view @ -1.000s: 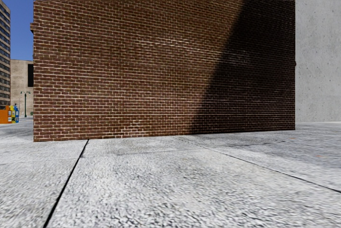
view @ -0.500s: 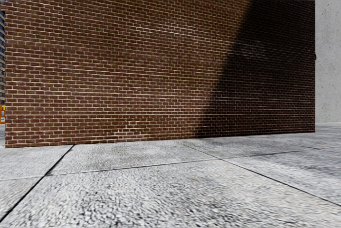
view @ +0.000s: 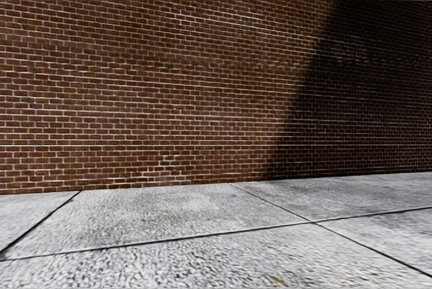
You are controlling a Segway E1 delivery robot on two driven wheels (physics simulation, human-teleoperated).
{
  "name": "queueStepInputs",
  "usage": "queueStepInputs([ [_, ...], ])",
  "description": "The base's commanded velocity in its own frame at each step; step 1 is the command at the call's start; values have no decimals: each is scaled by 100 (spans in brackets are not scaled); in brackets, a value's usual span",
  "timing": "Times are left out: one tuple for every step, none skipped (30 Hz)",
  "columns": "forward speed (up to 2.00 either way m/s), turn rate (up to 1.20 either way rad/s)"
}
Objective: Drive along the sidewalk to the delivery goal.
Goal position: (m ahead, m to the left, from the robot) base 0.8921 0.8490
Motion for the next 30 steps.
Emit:
queueStepInputs([
  [160, 25],
  [160, 25],
  [160, 25],
  [160, 25],
  [160, 25],
  [160, 25],
  [160, 25],
  [159, 25],
  [159, 25],
  [159, 25],
  [159, 25],
  [158, 25],
  [158, 25],
  [156, 27],
  [156, 27],
  [155, 30],
  [154, 31],
  [154, 32],
  [153, 32],
  [152, 32],
  [152, 32],
  [151, 32],
  [150, 32],
  [146, 32],
  [146, 32],
  [141, 32],
  [137, 32],
  [121, 25],
  [0, 0],
  [0, 0],
])
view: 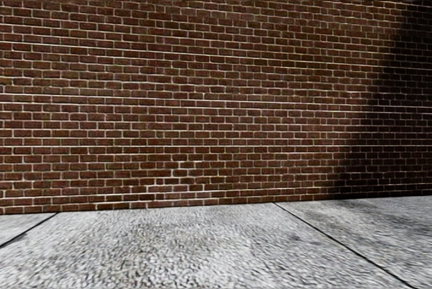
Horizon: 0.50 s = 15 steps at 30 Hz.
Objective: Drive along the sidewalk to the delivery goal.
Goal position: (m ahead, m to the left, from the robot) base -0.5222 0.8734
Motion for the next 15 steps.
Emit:
queueStepInputs([
  [0, 0],
  [0, 0],
  [0, 0],
  [0, 0],
  [0, 0],
  [0, 0],
  [0, 0],
  [0, 0],
  [0, 0],
  [0, 0],
  [0, 0],
  [0, 0],
  [0, 0],
  [0, 0],
  [0, 0],
])
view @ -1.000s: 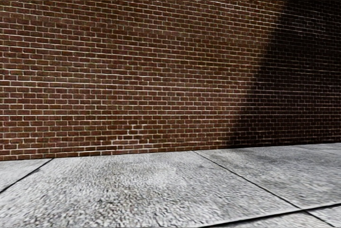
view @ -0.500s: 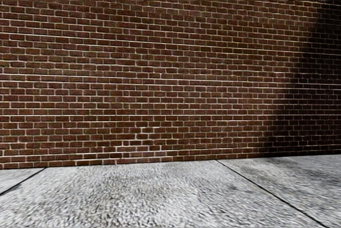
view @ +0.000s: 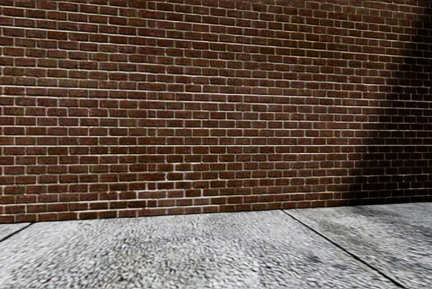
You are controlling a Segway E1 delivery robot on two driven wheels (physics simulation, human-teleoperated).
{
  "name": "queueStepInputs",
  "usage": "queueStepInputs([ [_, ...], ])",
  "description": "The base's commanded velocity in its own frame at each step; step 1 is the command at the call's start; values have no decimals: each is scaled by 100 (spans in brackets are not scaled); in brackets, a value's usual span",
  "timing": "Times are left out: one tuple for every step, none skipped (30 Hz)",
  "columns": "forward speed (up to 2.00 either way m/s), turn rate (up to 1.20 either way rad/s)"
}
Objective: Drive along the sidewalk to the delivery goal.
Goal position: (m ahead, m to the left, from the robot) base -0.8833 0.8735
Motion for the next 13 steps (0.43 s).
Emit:
queueStepInputs([
  [0, 0],
  [0, 0],
  [0, 0],
  [0, 0],
  [0, 0],
  [0, 0],
  [0, 0],
  [0, 0],
  [0, 0],
  [0, 0],
  [0, 0],
  [0, 0],
  [0, 0],
])
